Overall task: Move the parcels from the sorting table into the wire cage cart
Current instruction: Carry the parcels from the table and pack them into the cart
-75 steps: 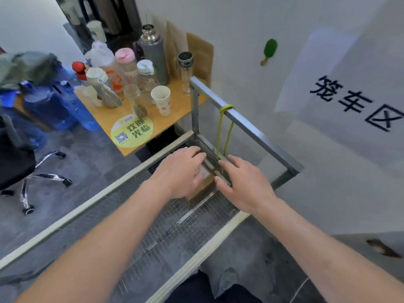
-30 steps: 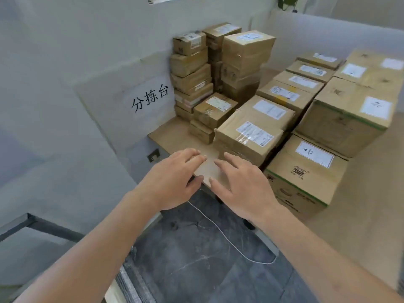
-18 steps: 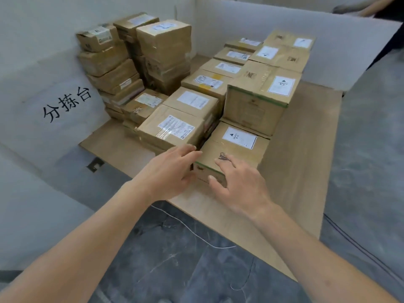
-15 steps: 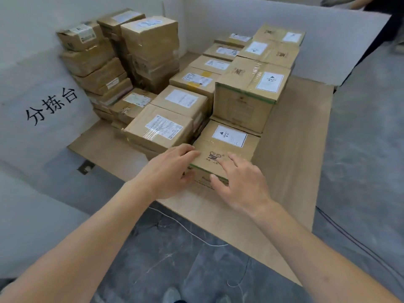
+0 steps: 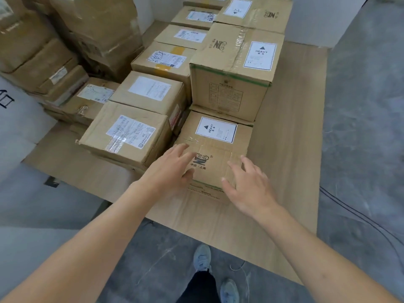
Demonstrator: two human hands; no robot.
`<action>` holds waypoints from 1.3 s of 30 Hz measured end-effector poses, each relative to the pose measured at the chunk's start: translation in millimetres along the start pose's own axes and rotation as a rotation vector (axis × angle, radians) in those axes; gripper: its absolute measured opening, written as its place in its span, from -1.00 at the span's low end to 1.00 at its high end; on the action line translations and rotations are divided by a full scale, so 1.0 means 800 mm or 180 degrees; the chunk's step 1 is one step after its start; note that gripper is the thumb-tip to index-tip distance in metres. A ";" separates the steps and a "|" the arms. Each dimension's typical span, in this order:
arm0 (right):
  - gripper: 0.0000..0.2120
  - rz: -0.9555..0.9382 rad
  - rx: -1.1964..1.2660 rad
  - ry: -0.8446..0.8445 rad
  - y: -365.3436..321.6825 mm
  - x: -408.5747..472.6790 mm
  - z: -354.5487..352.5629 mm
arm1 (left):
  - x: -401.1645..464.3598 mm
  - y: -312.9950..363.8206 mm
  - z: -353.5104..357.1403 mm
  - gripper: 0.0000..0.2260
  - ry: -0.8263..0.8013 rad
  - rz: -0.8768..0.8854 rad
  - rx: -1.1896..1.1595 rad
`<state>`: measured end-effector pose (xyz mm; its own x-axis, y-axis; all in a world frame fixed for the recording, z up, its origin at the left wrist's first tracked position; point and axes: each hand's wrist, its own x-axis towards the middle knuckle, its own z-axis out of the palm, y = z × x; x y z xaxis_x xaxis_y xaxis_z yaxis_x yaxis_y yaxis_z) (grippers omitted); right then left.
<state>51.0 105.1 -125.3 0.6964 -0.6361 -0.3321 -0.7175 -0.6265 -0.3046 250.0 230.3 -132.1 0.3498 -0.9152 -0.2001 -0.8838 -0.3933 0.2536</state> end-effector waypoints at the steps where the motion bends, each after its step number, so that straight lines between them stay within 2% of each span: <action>1: -0.43 0.0072 0.0009 -0.0030 0.000 0.008 0.006 | 0.010 -0.008 0.004 -0.51 -0.0042 -0.0004 0.0010; 8: -0.37 0.0598 0.0271 -0.0166 0.003 0.042 0.038 | 0.045 -0.039 0.026 -0.54 -0.0361 -0.0161 -0.0081; 13: -0.38 0.0764 0.0639 -0.0194 0.023 0.035 0.047 | 0.035 -0.028 0.039 -0.40 -0.0288 -0.0383 -0.0310; 16: -0.40 0.0781 0.0887 -0.0053 0.042 0.029 0.051 | 0.022 -0.019 0.056 -0.25 -0.0441 -0.0740 -0.0886; 19: -0.35 0.0600 0.1099 -0.0122 0.061 0.021 0.057 | 0.005 -0.008 0.077 -0.27 -0.0646 -0.0811 -0.1493; 23: -0.33 0.0311 0.1181 -0.0169 0.083 0.007 0.063 | -0.027 0.017 0.092 -0.22 -0.0503 -0.0945 -0.1846; 32: -0.33 -0.0348 0.0992 -0.0384 0.124 -0.051 0.057 | -0.137 0.115 0.138 -0.23 0.0285 -0.1592 -0.2249; 39: -0.32 -0.1046 0.0585 -0.0568 0.103 -0.095 0.055 | -0.241 0.162 0.156 -0.24 0.0691 -0.2247 -0.2389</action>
<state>-62.1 121.6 -164.3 0.8870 -0.3174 -0.3354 -0.4593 -0.6821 -0.5691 29.3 366.7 -178.8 0.8240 -0.4240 -0.3758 -0.0644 -0.7290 0.6814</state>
